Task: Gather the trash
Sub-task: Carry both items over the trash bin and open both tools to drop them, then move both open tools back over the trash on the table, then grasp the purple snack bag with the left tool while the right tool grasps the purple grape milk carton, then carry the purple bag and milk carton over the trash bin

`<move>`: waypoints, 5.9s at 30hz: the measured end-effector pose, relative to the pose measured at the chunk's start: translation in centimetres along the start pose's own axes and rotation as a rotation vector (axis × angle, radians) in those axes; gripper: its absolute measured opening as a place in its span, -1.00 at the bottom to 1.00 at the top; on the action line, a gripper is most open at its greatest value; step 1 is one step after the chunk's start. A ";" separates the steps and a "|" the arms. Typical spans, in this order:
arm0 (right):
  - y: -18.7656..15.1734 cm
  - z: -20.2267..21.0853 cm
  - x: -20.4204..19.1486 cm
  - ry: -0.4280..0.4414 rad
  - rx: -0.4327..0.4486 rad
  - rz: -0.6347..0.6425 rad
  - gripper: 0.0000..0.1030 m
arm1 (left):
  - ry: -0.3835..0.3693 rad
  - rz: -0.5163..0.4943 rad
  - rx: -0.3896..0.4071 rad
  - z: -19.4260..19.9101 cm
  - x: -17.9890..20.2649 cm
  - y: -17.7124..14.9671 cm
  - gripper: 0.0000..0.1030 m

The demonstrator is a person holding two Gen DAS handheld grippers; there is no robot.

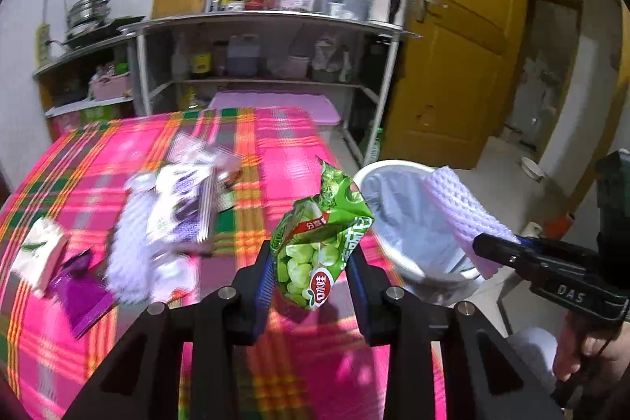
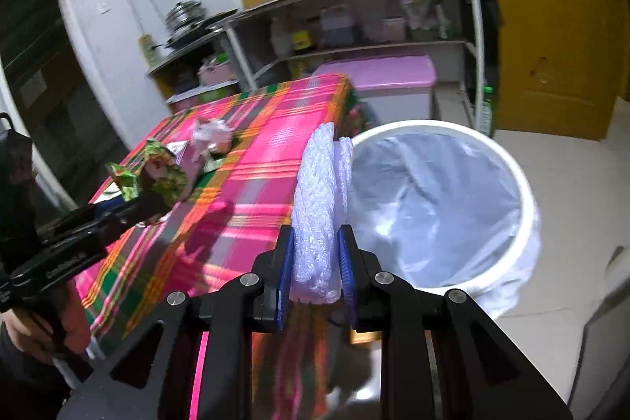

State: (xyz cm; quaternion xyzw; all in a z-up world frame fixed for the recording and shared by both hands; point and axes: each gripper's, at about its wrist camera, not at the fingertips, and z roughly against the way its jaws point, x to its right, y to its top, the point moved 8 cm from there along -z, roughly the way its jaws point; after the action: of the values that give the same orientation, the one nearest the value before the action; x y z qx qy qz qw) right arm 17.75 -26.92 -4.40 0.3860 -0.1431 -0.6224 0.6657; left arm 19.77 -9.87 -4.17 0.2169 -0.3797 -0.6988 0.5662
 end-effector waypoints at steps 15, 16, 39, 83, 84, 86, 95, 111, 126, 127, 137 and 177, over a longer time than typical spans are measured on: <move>1.1 -2.2 6.9 -0.082 -0.021 -0.076 -0.55 | -0.158 -0.096 -0.061 -7.5 8.5 2.8 -0.30; 1.0 -2.2 7.2 -0.084 -0.023 -0.078 -0.55 | -0.165 -0.097 -0.066 -8.1 8.8 2.9 -0.30; 1.2 -1.6 7.8 -0.102 0.005 -0.084 -0.04 | -0.197 -0.004 -0.087 -10.3 8.0 3.0 0.10; -1.2 2.6 -11.9 0.127 0.050 0.229 -0.04 | 0.135 0.112 0.117 9.2 -7.7 -4.0 0.10; -1.2 2.3 -12.1 0.130 0.044 0.234 -0.04 | 0.145 0.118 0.118 9.3 -8.1 -4.1 0.10; -1.1 1.7 -12.9 0.137 0.034 0.251 -0.04 | 0.165 0.134 0.116 9.4 -9.1 -4.3 0.10; -1.1 -0.8 -14.5 0.143 -0.022 0.258 -0.04 | 0.234 0.208 0.107 9.5 -13.8 -5.3 0.10; 0.6 -4.9 -16.8 0.154 -0.063 0.250 -0.04 | 0.266 0.325 0.024 5.3 -20.6 -5.5 0.10; 3.0 -10.6 -19.6 0.167 -0.119 0.206 -0.04 | 0.253 0.342 -0.010 2.0 -20.9 -5.4 -0.22; 3.2 -11.0 -19.7 0.170 -0.124 0.198 -0.04 | 0.250 0.339 -0.006 2.1 -20.8 -5.4 -0.24; 4.5 -14.3 -20.3 0.197 -0.175 0.097 0.22 | 0.238 0.338 0.019 3.3 -21.1 -5.8 -0.30; 3.4 -7.0 -16.8 0.178 -0.094 0.105 0.24 | 0.206 0.238 0.089 7.2 -16.3 -3.9 -0.31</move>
State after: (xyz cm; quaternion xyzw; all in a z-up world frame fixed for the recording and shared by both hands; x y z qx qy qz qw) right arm 21.76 -9.05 -1.79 0.4003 -0.0742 -0.5557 0.7249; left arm 16.39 8.02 -4.81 0.2658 -0.3732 -0.5834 0.6706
